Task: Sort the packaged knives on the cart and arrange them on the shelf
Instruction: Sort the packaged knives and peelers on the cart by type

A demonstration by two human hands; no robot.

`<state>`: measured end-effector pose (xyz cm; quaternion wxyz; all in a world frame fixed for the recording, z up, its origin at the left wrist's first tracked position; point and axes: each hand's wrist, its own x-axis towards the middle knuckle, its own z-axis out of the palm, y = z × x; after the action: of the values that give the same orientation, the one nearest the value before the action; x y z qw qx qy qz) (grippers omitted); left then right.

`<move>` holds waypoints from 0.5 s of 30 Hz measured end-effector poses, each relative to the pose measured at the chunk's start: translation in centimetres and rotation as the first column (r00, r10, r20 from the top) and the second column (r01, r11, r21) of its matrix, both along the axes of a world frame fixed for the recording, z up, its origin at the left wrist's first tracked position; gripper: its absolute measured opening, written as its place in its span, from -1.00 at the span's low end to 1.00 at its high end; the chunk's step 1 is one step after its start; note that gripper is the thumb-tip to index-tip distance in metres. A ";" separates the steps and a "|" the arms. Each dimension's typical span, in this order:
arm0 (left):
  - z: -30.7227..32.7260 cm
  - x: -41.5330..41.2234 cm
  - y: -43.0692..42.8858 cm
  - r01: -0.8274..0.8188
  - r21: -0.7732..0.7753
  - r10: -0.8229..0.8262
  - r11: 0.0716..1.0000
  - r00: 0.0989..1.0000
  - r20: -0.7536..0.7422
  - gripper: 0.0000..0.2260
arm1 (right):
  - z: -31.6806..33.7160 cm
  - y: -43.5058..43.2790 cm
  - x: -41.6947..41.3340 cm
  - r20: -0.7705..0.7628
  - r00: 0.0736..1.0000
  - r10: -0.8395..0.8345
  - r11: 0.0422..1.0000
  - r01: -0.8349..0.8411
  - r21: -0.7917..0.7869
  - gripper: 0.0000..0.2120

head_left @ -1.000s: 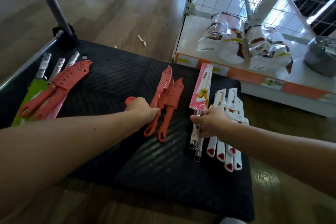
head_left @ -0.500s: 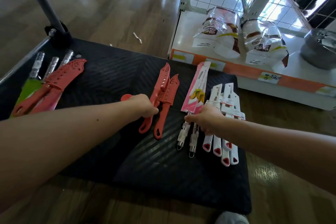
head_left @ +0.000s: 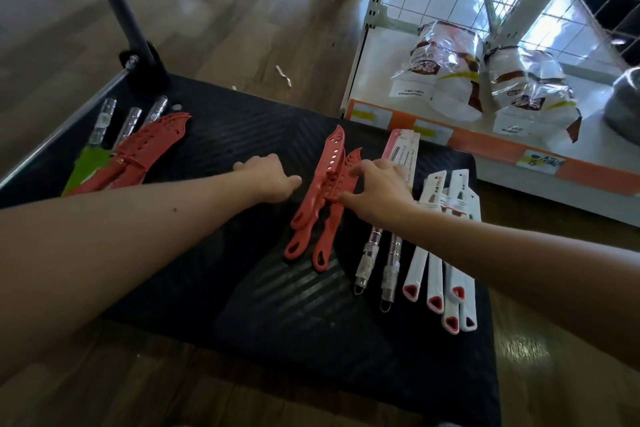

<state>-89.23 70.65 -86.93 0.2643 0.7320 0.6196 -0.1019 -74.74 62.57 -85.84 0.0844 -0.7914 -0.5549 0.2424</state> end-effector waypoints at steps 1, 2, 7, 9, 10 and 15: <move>0.2 -0.9 0.4 -0.011 0.007 0.011 1.000 1.000 0.007 -0.51 | 0.0 0.5 -0.6 0.025 0.999 0.042 0.999 -0.042 0.005 -0.54; 0.4 -1.9 0.9 -0.028 0.017 0.027 0.999 1.000 0.014 -0.54 | -0.1 1.0 -1.2 0.048 0.995 0.085 0.996 -0.085 0.007 -0.57; 0.8 -8.2 3.1 -0.138 0.115 0.138 0.984 0.990 0.006 -0.58 | -0.7 4.0 -5.8 0.044 0.969 0.244 0.969 -0.245 0.027 -0.59; 1.0 -10.8 3.8 -0.185 0.168 0.191 0.968 0.981 -0.022 -0.57 | -1.0 5.2 -8.2 0.009 0.958 0.287 0.957 -0.287 0.035 -0.60; 1.0 -12.1 4.0 -0.209 0.182 0.218 0.961 0.975 -0.032 -0.57 | -1.2 5.7 -9.6 -0.007 0.952 0.307 0.951 -0.306 0.036 -0.62; 1.2 -18.3 5.0 -0.323 0.221 0.333 0.920 0.943 -0.007 -0.61 | -1.5 8.0 -16.0 -0.226 0.933 0.279 0.960 -0.279 0.032 -0.64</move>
<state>-107.52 75.62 -85.75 0.1823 0.6399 0.7465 -0.0041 -90.70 70.55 -87.39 0.1122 -0.6717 -0.6479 0.3414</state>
